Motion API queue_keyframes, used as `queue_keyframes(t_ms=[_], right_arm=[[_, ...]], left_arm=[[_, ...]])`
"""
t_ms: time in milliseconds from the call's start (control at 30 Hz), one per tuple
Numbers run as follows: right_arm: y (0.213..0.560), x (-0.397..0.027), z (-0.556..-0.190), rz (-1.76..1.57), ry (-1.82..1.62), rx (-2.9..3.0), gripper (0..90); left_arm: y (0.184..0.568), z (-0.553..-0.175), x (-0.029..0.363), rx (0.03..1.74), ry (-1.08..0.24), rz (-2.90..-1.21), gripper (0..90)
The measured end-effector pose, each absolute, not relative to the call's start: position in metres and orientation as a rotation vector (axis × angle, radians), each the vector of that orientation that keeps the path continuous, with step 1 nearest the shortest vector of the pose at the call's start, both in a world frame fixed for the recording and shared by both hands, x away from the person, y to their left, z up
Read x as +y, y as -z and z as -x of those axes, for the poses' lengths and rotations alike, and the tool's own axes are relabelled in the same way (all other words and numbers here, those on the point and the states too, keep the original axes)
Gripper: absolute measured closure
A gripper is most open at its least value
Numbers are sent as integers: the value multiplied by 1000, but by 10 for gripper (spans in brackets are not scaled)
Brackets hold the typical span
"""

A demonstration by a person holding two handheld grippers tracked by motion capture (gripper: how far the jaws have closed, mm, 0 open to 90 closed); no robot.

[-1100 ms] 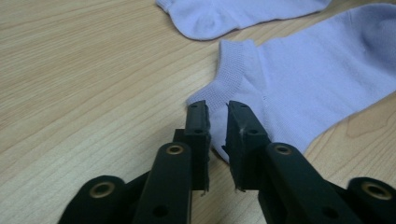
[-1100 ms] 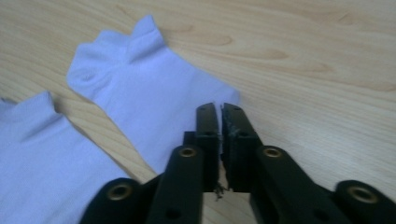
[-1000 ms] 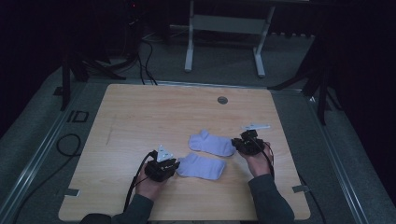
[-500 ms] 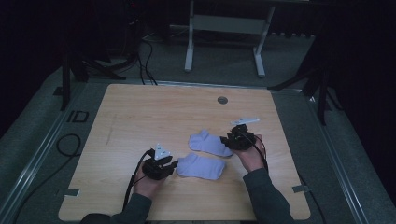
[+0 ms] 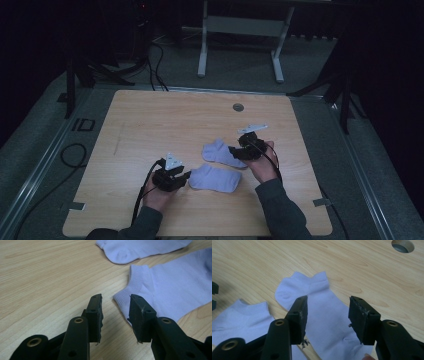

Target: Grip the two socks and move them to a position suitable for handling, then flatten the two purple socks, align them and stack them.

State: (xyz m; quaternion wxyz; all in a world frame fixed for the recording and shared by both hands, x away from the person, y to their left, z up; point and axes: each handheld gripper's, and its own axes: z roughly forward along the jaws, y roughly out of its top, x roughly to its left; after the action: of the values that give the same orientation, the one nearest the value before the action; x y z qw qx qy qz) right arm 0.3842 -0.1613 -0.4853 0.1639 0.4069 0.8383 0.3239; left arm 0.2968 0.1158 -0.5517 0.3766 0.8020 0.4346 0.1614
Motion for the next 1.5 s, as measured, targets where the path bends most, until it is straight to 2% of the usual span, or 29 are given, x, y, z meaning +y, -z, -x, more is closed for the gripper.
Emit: queue_keyframes(t_ms=[467, 600, 700, 967, 1133, 1400, 1500], right_arm=[[490, -140, -396, -1039, -872, 2463, 487], [495, -136, -402, -1012, -867, 2491, 509], [498, -132, -405, -994, -875, 2508, 559], [511, -116, -413, -935, -847, 2555, 579], [519, -109, -419, -914, -835, 2583, 573], [543, -99, -432, -926, -784, 2679, 483], [544, -100, -434, -950, -818, 2671, 485]], left_arm=[[552, -297, 116, 1113, -409, -2049, 615], [553, -297, 114, 1113, -413, -2049, 610], [553, -297, 114, 1115, -410, -2052, 606], [553, -298, 114, 1114, -405, -2051, 600], [553, -298, 114, 1118, -405, -2050, 600], [553, -297, 115, 1116, -408, -2050, 598], [552, -297, 115, 1117, -409, -2048, 598]])
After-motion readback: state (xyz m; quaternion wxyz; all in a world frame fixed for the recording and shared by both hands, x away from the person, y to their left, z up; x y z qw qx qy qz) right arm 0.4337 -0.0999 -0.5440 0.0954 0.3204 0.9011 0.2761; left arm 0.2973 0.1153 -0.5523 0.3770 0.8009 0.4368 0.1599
